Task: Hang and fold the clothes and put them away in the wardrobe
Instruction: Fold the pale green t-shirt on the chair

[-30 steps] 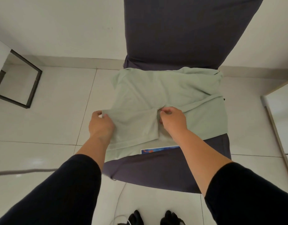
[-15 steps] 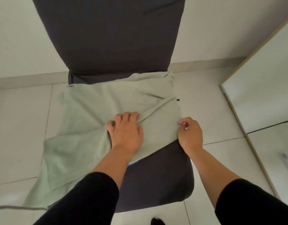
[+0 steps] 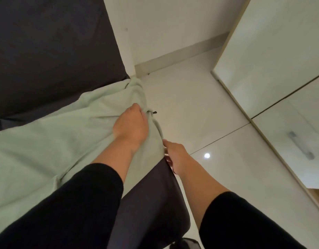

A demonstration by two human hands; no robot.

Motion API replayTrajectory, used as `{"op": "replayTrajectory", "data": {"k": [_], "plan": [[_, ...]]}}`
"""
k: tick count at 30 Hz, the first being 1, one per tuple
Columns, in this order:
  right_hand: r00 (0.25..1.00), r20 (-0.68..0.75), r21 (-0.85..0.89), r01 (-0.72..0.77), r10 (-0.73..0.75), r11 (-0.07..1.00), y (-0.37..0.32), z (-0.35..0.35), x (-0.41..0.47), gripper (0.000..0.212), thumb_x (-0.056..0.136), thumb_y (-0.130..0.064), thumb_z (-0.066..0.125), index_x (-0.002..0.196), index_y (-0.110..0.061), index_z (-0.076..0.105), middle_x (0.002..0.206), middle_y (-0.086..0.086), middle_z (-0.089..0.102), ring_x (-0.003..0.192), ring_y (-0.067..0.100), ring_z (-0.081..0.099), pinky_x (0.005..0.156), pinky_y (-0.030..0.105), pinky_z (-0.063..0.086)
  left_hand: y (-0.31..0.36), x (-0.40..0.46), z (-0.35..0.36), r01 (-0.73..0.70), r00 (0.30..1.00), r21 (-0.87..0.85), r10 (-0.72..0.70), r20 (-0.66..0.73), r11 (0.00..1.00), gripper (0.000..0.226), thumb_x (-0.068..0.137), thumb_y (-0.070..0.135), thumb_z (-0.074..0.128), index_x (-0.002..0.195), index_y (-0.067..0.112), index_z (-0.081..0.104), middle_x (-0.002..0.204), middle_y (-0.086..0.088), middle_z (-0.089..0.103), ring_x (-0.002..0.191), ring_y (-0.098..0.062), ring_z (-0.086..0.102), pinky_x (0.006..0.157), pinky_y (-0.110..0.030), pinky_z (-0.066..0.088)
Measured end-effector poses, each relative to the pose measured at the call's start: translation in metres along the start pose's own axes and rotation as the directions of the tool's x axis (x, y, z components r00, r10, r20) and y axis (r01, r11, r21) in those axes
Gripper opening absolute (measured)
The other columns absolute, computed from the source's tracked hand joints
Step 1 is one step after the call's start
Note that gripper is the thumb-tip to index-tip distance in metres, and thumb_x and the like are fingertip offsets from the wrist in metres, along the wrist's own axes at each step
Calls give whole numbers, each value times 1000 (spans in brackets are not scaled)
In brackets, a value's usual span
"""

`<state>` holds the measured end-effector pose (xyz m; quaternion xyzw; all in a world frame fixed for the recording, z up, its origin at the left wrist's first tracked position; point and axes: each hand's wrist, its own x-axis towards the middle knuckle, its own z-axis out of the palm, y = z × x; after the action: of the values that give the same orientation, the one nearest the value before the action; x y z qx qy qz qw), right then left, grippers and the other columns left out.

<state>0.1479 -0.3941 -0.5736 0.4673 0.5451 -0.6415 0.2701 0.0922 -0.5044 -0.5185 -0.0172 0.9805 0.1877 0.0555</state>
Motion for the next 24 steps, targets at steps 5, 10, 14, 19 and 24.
{"op": "replayTrajectory", "data": {"k": [5, 10, 14, 19, 24], "plan": [[999, -4, 440, 31, -32, 898, -16, -5, 11, 28, 85, -3, 58, 110, -15, 55, 105, 10, 60, 94, 26, 59, 67, 30, 50, 14, 26, 2, 75, 957, 175, -120, 265, 982, 54, 89, 60, 40, 93, 12, 64, 95, -3, 65, 93, -27, 60, 72, -32, 41], [1000, 27, 589, -7, -11, 808, -28, -30, 2, 16, 88, -7, 50, 101, -8, 58, 89, 7, 61, 74, 19, 58, 57, 28, 49, 45, 32, 5, 22, 936, -145, 30, 350, 989, 43, 94, 40, 49, 57, 18, 50, 59, 2, 49, 65, -19, 48, 60, -28, 32], [992, -124, 671, 103, -25, 734, -30, -39, 5, 35, 86, -9, 60, 120, -16, 53, 113, 7, 60, 91, 21, 59, 68, 29, 50, 59, 36, 8, 110, 960, -327, -15, 278, 938, 42, 97, 38, 44, 61, 15, 47, 60, -2, 45, 67, -23, 45, 58, -32, 32], [969, -248, 765, 204, -13, 611, -20, -62, -3, 67, 82, 9, 60, 137, -26, 43, 119, 13, 59, 88, 22, 60, 69, 26, 52, 49, 37, 19, 32, 929, 100, -67, 364, 994, 43, 87, 58, 50, 97, 20, 67, 102, 0, 67, 99, -25, 60, 81, -31, 46], [941, -339, 703, 267, -20, 659, -22, -65, -9, 62, 83, 12, 51, 131, -27, 49, 112, 8, 57, 69, 15, 53, 60, 23, 47, 65, 33, 25, 22, 997, -249, -3, 74, 968, 9, 96, 27, 45, 96, 27, 54, 100, 1, 65, 95, -23, 58, 70, -30, 36]]}}
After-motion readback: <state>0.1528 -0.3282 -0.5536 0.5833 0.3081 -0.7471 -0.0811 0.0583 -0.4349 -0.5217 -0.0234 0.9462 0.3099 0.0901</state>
